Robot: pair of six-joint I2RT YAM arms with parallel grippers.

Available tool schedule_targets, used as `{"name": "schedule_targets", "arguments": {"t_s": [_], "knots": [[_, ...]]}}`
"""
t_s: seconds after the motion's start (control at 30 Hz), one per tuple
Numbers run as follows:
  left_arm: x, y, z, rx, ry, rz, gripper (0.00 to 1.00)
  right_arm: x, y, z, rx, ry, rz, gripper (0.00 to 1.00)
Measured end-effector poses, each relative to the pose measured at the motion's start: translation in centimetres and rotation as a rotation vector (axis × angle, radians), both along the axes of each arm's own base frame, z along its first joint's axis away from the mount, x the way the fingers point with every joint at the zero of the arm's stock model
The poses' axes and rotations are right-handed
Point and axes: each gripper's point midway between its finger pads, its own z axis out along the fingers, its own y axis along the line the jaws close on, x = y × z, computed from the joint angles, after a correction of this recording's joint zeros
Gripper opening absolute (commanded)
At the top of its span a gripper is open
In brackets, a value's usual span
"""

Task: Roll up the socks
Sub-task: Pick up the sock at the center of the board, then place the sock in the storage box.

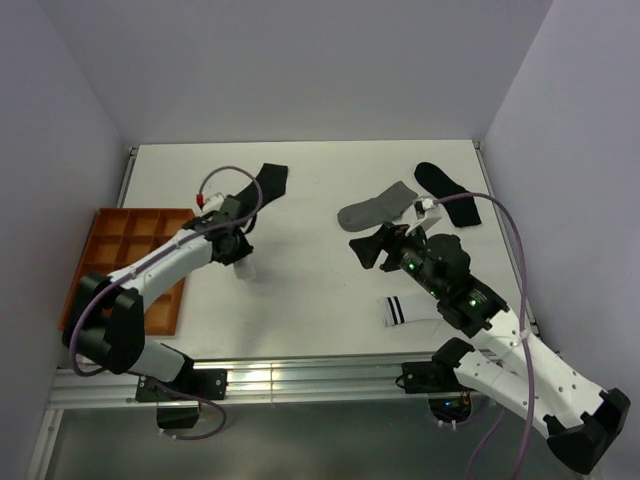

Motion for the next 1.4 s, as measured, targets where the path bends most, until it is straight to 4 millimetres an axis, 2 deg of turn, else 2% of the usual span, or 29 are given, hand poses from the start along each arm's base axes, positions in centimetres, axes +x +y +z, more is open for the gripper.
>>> {"name": "schedule_targets", "arguments": {"t_s": [0.17, 0.27, 0.43, 0.53, 0.63, 0.8, 0.97, 1.2, 1.4], "knots": [[3.6, 5.0, 5.7, -0.004, -0.125, 0.103, 0.00, -0.6, -1.3, 1.0, -0.017, -0.046, -0.026, 0.85], [5.7, 8.8, 8.5, -0.003, -0.180, 0.185, 0.00, -0.7, -1.3, 0.8, -0.034, -0.046, -0.016, 0.84], [8.2, 15.4, 10.6, -0.003, -0.210, 0.317, 0.00, -0.6, -0.6, -0.2, -0.058, -0.050, 0.029, 0.86], [9.0, 18.9, 10.3, -0.010, -0.195, 0.383, 0.00, -0.7, -0.5, -1.4, -0.091, -0.053, 0.052, 0.87], [9.3, 22.5, 9.1, -0.011, -0.164, 0.452, 0.01, -0.6, -0.5, -1.4, -0.118, -0.079, 0.058, 0.87], [9.4, 26.2, 6.8, -0.017, -0.130, 0.520, 0.00, -0.3, -0.5, -1.2, -0.135, -0.103, 0.064, 0.87], [9.6, 28.4, 5.4, -0.002, -0.110, 0.550, 0.00, -0.1, -0.5, -1.6, -0.155, -0.106, 0.067, 0.87], [9.6, 31.1, 5.3, 0.076, -0.150, 0.601, 0.00, 0.1, -0.6, -1.9, -0.173, -0.108, 0.061, 0.86], [7.2, 31.3, 1.9, 0.114, -0.086, 0.633, 0.00, 0.1, -0.6, -2.1, -0.178, -0.107, 0.063, 0.86]]}}
